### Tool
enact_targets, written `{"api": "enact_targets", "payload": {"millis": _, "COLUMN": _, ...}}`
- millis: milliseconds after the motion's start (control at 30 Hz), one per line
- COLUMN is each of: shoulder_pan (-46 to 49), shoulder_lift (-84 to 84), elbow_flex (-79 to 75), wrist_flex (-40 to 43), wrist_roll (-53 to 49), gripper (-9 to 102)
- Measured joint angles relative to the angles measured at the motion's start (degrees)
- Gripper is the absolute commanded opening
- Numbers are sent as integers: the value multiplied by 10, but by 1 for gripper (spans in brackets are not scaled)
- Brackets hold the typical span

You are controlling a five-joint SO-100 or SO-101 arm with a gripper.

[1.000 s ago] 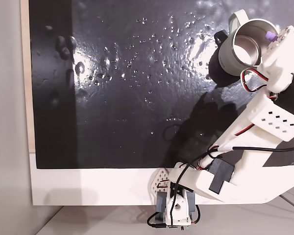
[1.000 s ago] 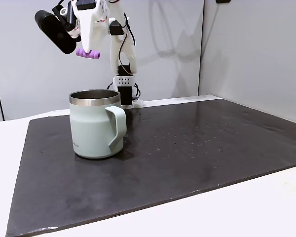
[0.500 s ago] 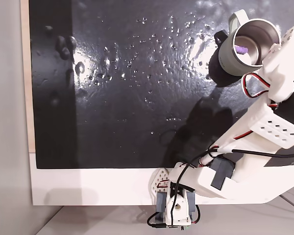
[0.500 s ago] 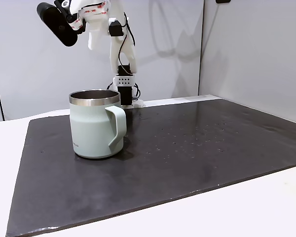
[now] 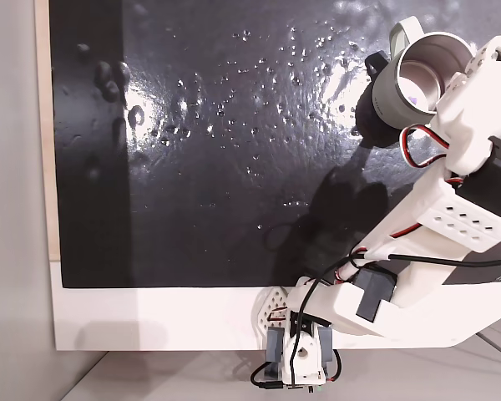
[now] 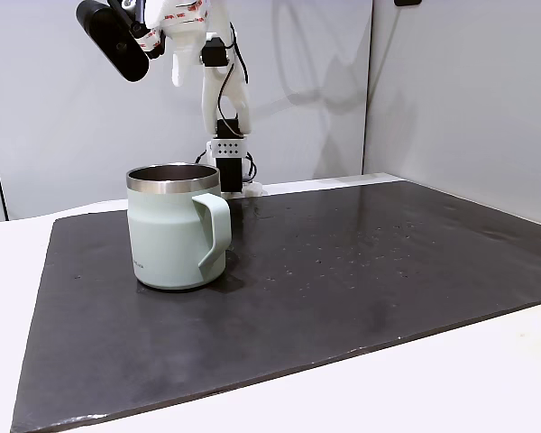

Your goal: Grasp a pengrip and put it in the cup.

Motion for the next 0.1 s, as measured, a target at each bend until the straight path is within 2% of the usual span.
{"api": "enact_targets", "payload": {"millis": 100, "shoulder_pan": -2, "shoulder_lift": 0, "elbow_flex": 0, "wrist_flex": 0, "wrist_roll": 0, "gripper": 33}}
